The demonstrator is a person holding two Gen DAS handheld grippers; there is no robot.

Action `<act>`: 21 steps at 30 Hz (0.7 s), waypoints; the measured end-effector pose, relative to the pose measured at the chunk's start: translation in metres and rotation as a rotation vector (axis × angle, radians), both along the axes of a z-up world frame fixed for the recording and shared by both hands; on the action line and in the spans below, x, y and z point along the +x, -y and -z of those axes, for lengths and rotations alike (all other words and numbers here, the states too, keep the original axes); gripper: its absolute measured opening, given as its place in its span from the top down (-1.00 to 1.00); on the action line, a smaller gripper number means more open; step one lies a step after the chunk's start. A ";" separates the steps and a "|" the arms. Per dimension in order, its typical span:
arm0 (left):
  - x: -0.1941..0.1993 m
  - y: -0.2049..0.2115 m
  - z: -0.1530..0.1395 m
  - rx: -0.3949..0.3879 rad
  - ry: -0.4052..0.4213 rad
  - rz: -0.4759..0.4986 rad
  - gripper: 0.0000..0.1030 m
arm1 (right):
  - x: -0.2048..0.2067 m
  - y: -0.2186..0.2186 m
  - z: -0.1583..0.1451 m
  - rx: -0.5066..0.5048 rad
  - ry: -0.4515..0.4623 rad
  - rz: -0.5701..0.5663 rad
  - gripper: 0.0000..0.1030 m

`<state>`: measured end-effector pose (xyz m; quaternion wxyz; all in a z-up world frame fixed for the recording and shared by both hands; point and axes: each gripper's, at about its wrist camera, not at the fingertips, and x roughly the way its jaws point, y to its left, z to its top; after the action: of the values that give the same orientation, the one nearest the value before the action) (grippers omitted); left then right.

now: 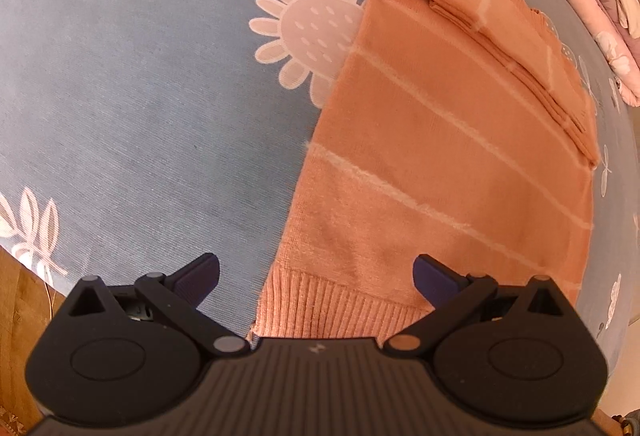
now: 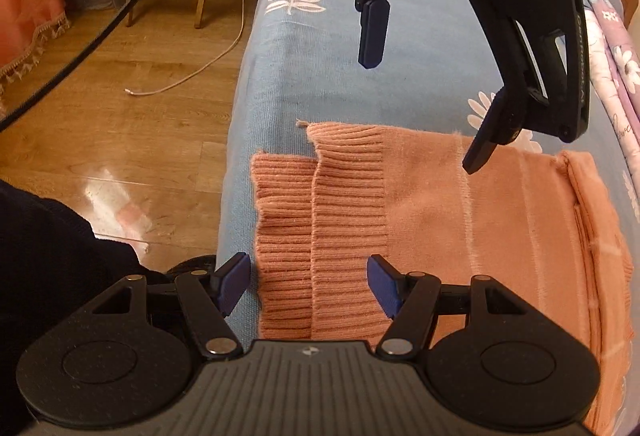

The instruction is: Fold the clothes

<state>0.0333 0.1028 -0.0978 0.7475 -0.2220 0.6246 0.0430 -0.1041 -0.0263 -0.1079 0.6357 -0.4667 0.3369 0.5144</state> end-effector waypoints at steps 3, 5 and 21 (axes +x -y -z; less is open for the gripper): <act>-0.002 0.000 -0.001 0.010 0.002 0.011 -0.99 | 0.003 0.001 -0.002 -0.006 0.014 -0.002 -0.34; -0.003 0.000 0.000 0.007 0.002 0.019 -0.99 | 0.007 0.001 -0.008 0.005 0.003 0.028 -0.28; -0.011 0.001 0.001 0.005 -0.014 0.022 -0.99 | 0.071 0.012 -0.014 0.025 -0.221 0.315 0.95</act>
<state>0.0218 0.1019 -0.0992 0.7442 -0.2127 0.6321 0.0380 -0.0335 -0.0382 -0.0934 0.6731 -0.3412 0.4672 0.4608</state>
